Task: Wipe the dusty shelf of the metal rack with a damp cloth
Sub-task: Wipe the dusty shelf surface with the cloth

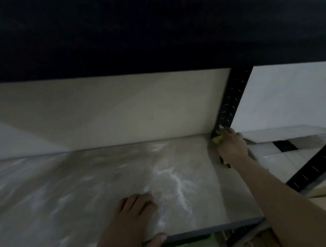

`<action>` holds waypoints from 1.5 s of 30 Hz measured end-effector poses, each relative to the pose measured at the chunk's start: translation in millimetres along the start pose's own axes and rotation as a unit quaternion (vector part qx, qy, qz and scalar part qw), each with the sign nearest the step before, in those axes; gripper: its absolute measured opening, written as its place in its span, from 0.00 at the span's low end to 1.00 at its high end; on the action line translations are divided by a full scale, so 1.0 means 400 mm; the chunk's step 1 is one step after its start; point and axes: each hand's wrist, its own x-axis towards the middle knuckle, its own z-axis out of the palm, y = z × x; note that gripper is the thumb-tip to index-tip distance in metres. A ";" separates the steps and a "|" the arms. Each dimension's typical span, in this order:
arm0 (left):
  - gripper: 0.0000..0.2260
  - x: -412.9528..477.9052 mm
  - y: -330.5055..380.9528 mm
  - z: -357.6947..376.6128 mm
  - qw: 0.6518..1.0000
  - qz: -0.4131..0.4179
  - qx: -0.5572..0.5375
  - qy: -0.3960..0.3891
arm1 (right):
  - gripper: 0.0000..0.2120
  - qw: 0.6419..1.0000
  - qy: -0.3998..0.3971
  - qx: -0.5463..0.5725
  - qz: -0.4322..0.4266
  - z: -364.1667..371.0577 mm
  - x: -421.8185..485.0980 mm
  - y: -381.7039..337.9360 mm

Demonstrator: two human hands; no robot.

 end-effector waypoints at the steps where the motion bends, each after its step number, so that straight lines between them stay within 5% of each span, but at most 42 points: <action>1: 0.25 0.001 0.000 0.002 1.000 -0.002 -0.001 -0.001 | 0.24 1.000 -0.008 -0.016 0.002 0.015 0.005 -0.003; 6: 0.24 -0.002 0.003 0.002 1.000 -0.002 -0.003 -0.006 | 0.23 0.996 -0.050 -0.073 0.002 0.044 0.008 -0.016; 9: 0.23 -0.004 0.008 -0.001 1.000 -0.012 -0.012 -0.014 | 0.20 0.986 -0.011 -0.115 -0.122 0.047 -0.079 -0.034; 16: 0.23 -0.008 0.010 -0.011 0.999 -0.018 -0.032 -0.026 | 0.21 0.962 -0.007 0.103 -0.255 0.036 -0.319 -0.104; 21: 0.25 -0.010 0.006 -0.006 0.999 -0.025 -0.033 -0.026 | 0.20 0.989 0.053 0.087 -0.111 -0.024 -0.164 -0.006; 24: 0.24 -0.011 0.003 -0.002 0.999 -0.021 -0.033 -0.022 | 0.23 0.999 -0.007 -0.046 -0.028 -0.001 -0.146 0.000; 28: 0.23 -0.008 0.005 -0.002 0.999 -0.019 -0.029 -0.023 | 0.24 0.993 0.017 -0.049 -0.108 0.032 -0.241 -0.065; 33: 0.22 -0.012 0.010 -0.002 0.999 -0.020 -0.037 -0.016 | 0.22 0.951 -0.038 0.110 -0.285 0.049 -0.375 -0.150; 35: 0.23 -0.013 0.011 -0.002 0.999 -0.021 -0.037 -0.016 | 0.20 0.961 -0.011 0.149 -0.231 0.020 -0.327 -0.105; 40: 0.21 -0.010 0.011 -0.003 0.999 -0.023 -0.039 -0.018 | 0.22 0.998 0.041 -0.034 -0.027 -0.009 -0.215 0.030; 45: 0.22 -0.009 0.009 -0.003 0.999 -0.023 -0.031 -0.025 | 0.26 0.995 0.026 -0.047 -0.083 0.039 -0.308 -0.041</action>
